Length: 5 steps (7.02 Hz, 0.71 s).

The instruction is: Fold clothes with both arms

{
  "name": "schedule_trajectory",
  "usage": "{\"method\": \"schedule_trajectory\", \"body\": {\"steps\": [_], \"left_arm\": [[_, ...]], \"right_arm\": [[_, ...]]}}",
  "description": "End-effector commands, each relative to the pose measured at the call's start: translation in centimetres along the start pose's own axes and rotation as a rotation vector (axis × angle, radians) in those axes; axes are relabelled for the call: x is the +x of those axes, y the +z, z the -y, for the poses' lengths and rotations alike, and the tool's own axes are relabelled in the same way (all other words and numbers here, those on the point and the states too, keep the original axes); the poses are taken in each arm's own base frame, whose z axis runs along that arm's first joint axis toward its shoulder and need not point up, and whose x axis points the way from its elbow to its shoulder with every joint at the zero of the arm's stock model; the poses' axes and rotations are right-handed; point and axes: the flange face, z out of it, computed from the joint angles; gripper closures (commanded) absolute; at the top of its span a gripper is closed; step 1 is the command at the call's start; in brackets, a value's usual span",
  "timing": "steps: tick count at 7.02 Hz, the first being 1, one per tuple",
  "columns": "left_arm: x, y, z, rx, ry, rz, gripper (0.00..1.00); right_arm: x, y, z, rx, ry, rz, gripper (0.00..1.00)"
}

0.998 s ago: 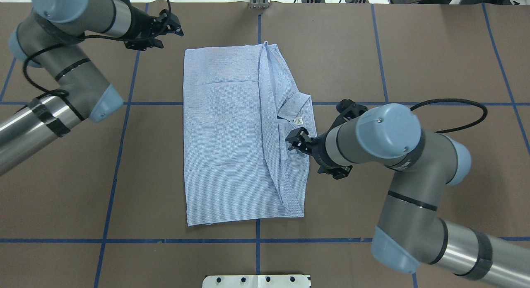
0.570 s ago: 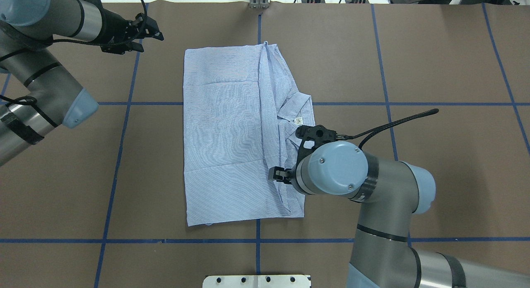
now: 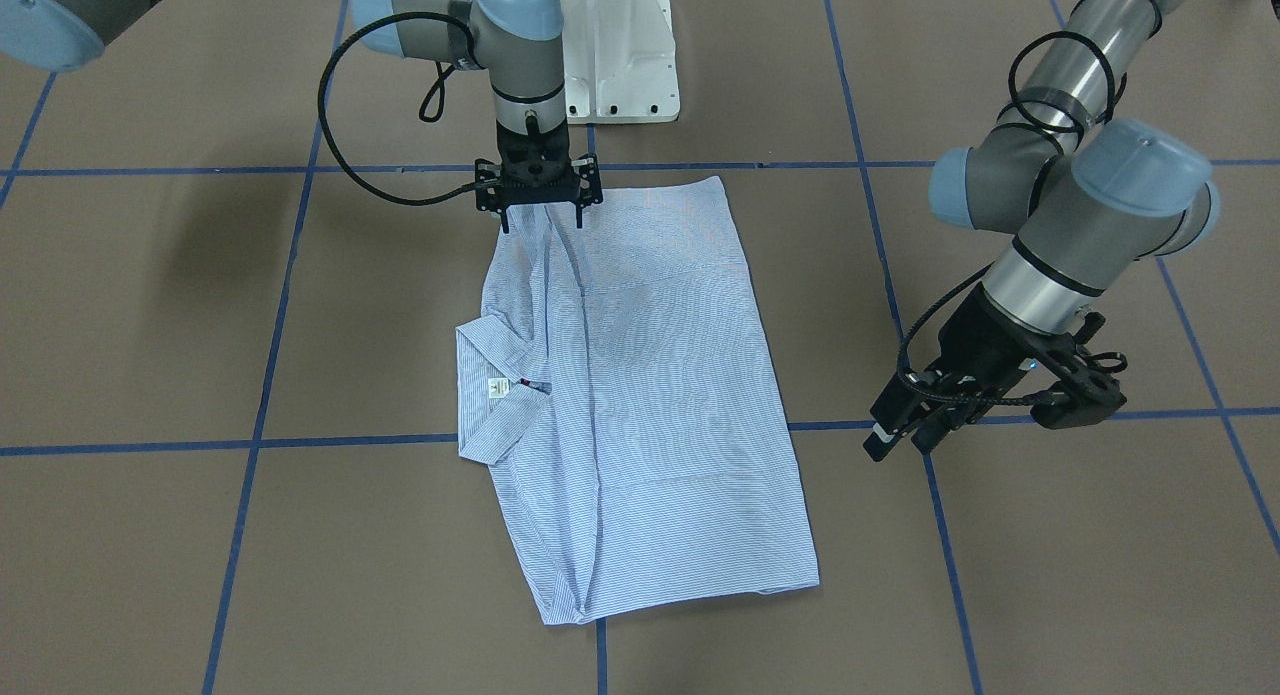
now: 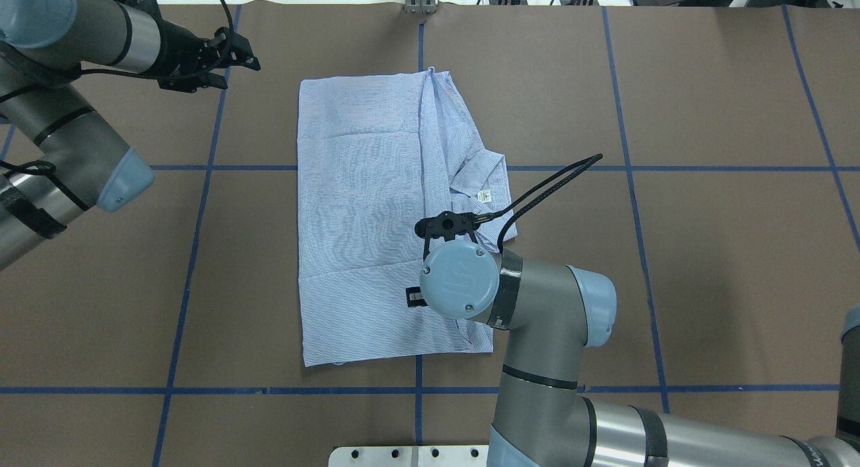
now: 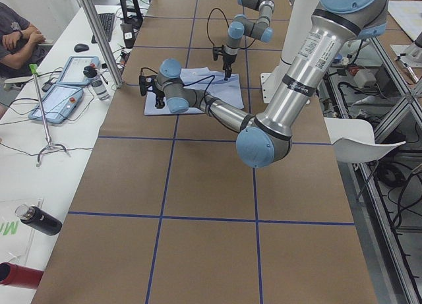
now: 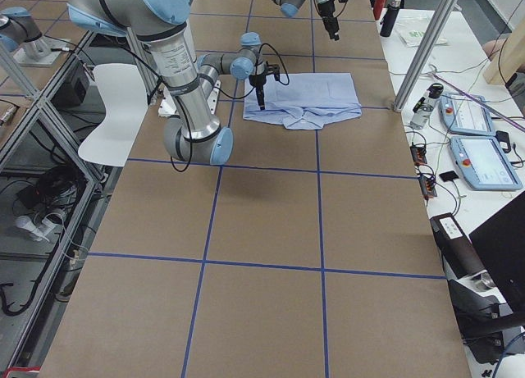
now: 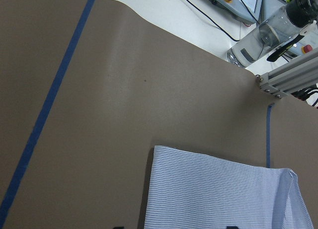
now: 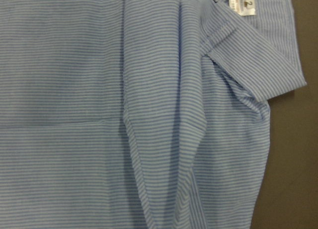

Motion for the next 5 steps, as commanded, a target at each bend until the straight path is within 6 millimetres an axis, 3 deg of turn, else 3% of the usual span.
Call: {"method": "schedule_trajectory", "body": {"steps": [1, 3, 5], "left_arm": [[-0.1, 0.1, 0.0, -0.001, -0.005, 0.001, 0.24], [0.0, 0.0, -0.1, -0.001, -0.006, 0.000, 0.23], [0.1, -0.1, -0.1, 0.000, -0.005, -0.003, 0.23]], "right_arm": [[1.9, 1.8, -0.4, -0.013, -0.061, -0.060, 0.00], [5.9, 4.0, -1.4, -0.015, -0.082, -0.121, 0.00], [12.3, 1.8, -2.7, -0.008, -0.203, -0.121, 0.00]]}}
